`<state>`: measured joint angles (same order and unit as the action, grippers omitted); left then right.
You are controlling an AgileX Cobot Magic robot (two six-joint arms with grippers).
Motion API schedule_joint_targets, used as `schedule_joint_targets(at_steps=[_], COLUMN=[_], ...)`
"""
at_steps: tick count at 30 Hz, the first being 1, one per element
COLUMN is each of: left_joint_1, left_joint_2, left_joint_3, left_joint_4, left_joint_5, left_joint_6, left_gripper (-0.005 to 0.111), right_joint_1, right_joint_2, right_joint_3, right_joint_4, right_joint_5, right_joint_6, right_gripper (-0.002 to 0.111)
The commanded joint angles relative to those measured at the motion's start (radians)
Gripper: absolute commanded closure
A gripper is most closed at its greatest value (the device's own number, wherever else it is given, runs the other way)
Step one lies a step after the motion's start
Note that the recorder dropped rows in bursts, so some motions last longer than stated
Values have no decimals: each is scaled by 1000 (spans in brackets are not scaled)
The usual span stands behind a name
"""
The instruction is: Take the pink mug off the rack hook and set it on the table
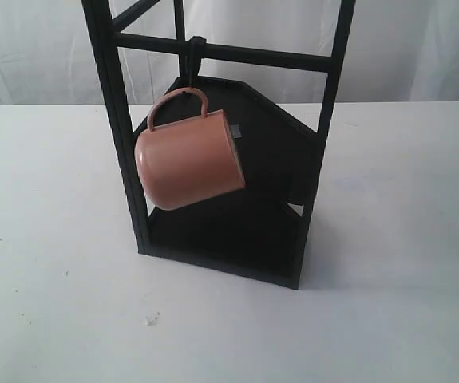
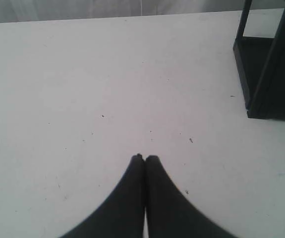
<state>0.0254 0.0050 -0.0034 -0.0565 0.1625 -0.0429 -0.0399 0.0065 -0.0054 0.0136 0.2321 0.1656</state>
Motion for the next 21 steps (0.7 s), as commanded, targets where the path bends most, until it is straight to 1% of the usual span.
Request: schedule_joint_targets(at_steps=[1,4,8,15,18,21], left_joint_1=[4,4,4,4,4,4], left_joint_2=[-5,-5,-5,-5,-5,-5], left_joint_3=[3,3,3,3,3,3], left_joint_4=[-2,-2,-2,-2,-2,-2], left_joint_5=[-4,-4,-4,-4,-4,-4], left_joint_6=[-3,-3,-3,-3,-3,-3], left_gripper=[107,107,107,107,107,107], right_joint_1=[-6,-6,-6,-6,-6,-6], right_joint_2=[-6,-6,-6,-6,-6,-6], right_joint_3=[5,5,5,5,5,5], right_joint_4=[-7,-7,-3,-3,-3,-3], right_joint_5=[-18,-52,-143,-283,-337,-346], right_joint_6=[-11,-11,6,129,147,205], right_gripper=[108,108,108,108,108,108])
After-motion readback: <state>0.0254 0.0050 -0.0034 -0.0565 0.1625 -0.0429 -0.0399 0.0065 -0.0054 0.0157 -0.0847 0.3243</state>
